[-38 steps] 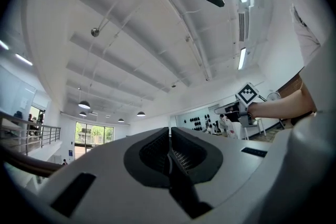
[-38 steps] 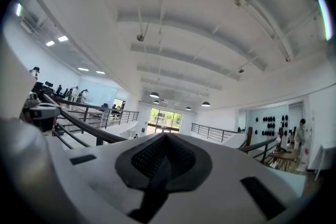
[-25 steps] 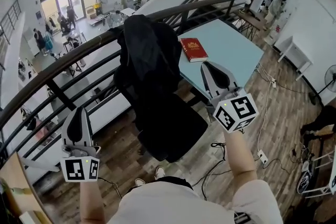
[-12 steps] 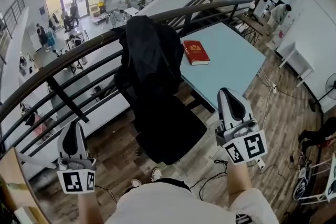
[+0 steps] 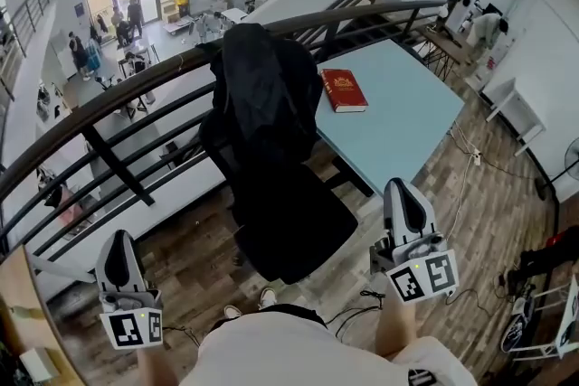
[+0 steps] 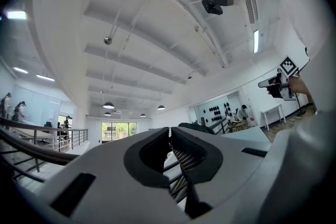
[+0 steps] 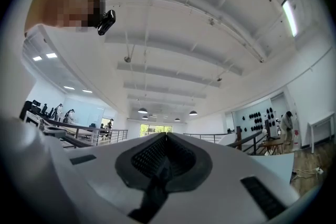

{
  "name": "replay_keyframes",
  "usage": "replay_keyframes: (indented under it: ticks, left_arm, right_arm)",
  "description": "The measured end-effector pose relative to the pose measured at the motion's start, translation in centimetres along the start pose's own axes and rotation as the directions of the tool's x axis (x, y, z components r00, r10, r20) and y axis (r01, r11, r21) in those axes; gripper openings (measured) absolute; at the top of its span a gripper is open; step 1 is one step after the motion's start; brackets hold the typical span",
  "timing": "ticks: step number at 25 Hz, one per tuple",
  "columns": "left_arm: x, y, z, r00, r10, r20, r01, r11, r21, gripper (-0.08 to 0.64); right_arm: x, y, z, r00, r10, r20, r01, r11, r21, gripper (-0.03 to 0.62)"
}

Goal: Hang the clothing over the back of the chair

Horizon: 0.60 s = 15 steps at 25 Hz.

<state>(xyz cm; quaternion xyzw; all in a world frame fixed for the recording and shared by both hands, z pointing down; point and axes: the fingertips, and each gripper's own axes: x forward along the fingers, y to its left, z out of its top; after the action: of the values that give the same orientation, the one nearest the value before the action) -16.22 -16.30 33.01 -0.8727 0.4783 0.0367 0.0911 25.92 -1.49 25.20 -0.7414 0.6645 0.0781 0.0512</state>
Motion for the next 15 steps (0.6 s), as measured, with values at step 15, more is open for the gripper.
replay_keyframes:
  ticks: [15]
  left_arm:
    - [0.4,-0.7,-1.2,1.000,-0.001,-0.005,0.001,0.999,-0.037,0.035]
  right_arm:
    - [0.4,1.3,-2.2,0.997,-0.033,-0.064,0.026,0.994,-0.110,0.020]
